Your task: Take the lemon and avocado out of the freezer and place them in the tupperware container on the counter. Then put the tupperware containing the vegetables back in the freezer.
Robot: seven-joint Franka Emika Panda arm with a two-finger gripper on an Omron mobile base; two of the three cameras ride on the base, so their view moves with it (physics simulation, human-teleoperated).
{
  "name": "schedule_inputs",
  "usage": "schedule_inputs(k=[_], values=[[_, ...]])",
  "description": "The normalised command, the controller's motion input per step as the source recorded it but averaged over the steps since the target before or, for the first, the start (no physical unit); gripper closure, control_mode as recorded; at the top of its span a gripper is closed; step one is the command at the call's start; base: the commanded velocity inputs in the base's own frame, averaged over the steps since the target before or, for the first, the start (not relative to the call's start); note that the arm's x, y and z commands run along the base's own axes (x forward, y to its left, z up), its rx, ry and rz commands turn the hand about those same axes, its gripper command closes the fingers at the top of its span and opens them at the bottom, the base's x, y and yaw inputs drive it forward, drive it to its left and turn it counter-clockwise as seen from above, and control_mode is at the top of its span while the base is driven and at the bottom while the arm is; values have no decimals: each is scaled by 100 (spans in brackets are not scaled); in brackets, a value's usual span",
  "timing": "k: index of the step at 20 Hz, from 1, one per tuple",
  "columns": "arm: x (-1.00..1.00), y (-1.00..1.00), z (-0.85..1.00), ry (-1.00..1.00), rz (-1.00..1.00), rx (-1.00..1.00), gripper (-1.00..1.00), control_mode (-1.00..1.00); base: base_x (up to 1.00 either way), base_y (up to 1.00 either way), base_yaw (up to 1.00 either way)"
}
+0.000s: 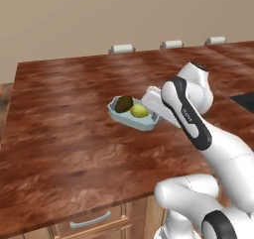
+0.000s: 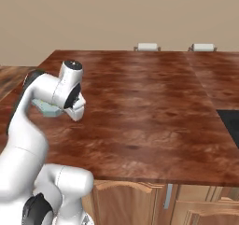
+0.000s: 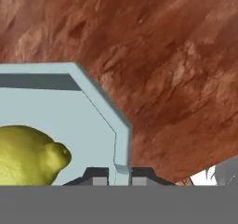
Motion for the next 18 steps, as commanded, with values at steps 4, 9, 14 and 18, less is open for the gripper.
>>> schedule_inputs(k=[4,9,14,18], values=[[-28,23,43,-14,59,-40,100,-100,0,0,0],[-49,0,7,-24,43,-27,100,-100,0,0,0],[-41,0,0,-11,19,-3,100,-100,0,0,0],[-16,0,0,0,6,4,100,-100,0,0,0]])
